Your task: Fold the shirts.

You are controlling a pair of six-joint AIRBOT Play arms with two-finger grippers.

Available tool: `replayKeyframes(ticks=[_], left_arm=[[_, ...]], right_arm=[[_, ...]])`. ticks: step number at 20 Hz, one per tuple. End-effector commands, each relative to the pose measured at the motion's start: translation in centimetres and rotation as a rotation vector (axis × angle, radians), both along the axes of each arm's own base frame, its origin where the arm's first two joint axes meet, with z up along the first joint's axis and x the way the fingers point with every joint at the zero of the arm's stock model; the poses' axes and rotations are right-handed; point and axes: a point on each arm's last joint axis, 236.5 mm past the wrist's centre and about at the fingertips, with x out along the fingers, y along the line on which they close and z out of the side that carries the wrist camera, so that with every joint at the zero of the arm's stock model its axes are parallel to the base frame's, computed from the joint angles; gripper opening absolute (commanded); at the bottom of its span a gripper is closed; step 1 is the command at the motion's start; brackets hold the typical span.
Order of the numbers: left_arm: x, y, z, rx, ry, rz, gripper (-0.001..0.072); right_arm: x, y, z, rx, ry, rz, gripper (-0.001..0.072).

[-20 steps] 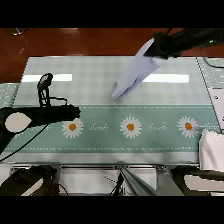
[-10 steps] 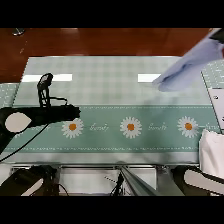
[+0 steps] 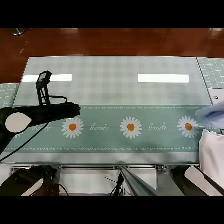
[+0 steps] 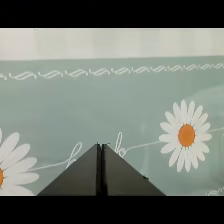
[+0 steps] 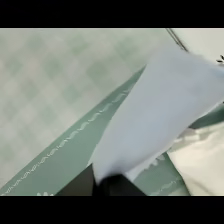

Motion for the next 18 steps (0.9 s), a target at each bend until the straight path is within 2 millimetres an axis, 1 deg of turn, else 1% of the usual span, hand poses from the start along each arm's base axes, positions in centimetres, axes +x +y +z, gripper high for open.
replayKeyframes(ticks=[1, 4, 7, 8, 9, 10, 12, 13, 14, 15, 16, 17, 18], left_arm=[[0.8, -0.1, 0.6, -0.013, -0.037, 0.013, 0.0021], [1.0, -0.1, 0.6, -0.015, -0.043, 0.016, 0.0021], [1.0, -0.1, 0.2, -0.010, -0.032, 0.016, 0.0021], [1.1, -0.1, 0.1, -0.008, -0.027, 0.016, 0.0021], [1.1, -0.1, -0.2, -0.006, -0.021, 0.016, 0.0021], [1.1, -0.2, -0.4, -0.003, -0.015, 0.016, 0.0021], [1.1, -0.2, -0.9, 0.003, 0.000, 0.015, 0.0021], [1.1, -0.2, -1.1, 0.005, 0.006, 0.015, 0.0021], [1.2, -0.2, -1.2, 0.008, 0.005, 0.013, 0.0021], [1.3, -0.2, -1.1, 0.015, -0.009, 0.002, 0.0021], [1.4, -0.2, -1.0, 0.017, -0.016, -0.003, 0.0022], [1.5, -0.2, -0.9, 0.016, -0.021, -0.001, 0.0022], [1.9, -0.2, -0.6, 0.010, -0.039, 0.006, 0.0021]], right_arm=[[-8.1, -2.7, -2.2, -0.050, 0.125, -0.291, 0.0031], [-15.2, -3.8, -4.0, -0.114, 0.244, -0.508, 0.0032], [-21.7, -3.8, -4.8, -0.182, 0.356, -0.705, 0.0032], [-23.2, -3.4, -5.1, -0.196, 0.378, -0.747, 0.0032], [-24.1, -3.0, -5.5, -0.204, 0.387, -0.766, 0.0033], [-24.9, -2.5, -6.2, -0.200, 0.399, -0.801, 0.0127], [-25.7, -1.4, -8.0, -0.176, 0.426, -0.812, 0.0640], [-25.8, -1.3, -8.6, -0.166, 0.438, -0.808, 0.0630], [-25.7, -1.5, -8.7, -0.166, 0.438, -0.805, 0.0630], [-25.2, -2.2, -8.5, -0.186, 0.418, -0.798, 0.0630], [-23.9, -3.6, -7.9, -0.227, 0.351, -0.774, 0.0603], [-21.0, -5.1, -6.9, -0.272, 0.235, -0.691, 0.0518], [-16.8, -6.0, -5.5, -0.306, 0.086, -0.557, 0.0347]])
